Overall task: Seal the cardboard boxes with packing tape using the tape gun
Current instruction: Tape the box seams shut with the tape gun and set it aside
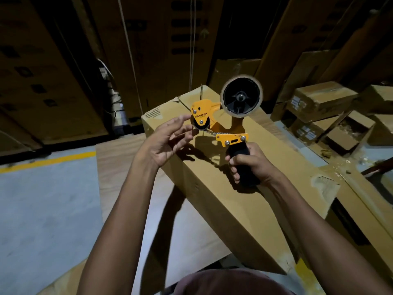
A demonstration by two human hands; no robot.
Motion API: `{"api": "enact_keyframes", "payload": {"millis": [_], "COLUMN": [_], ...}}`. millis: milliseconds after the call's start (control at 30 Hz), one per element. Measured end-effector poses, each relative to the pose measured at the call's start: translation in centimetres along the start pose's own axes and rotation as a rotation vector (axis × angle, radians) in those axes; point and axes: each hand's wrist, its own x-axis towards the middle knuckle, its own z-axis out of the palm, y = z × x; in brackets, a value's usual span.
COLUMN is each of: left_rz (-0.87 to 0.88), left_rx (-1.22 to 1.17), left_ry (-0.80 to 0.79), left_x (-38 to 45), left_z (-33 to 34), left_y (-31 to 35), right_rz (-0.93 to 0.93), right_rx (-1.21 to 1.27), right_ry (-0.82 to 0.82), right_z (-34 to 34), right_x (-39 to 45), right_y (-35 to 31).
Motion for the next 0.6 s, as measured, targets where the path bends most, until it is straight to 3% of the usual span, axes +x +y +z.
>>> {"api": "enact_keyframes", "payload": {"millis": [133,333,600], "left_rz": [0.010,-0.014,-0.078], "left_rx": [0.098,0.064,0.098], "left_ry": [0.056,0.102,0.027], "left_x": [1.5,3.3,4.0], "left_z": [0.2,0.0,-1.5], "left_y": [1.2,1.3,1.1], "right_rz": [-0.018,-0.027,-0.027], "right_rx": [0.000,0.064,0.178], "right_ry": [-0.027,-0.012,0.019], "right_z": [-0.1,0.1,-0.1], "right_x": [2.1,4.3,4.5], "right_y": [0.7,2.2,3.6]}}
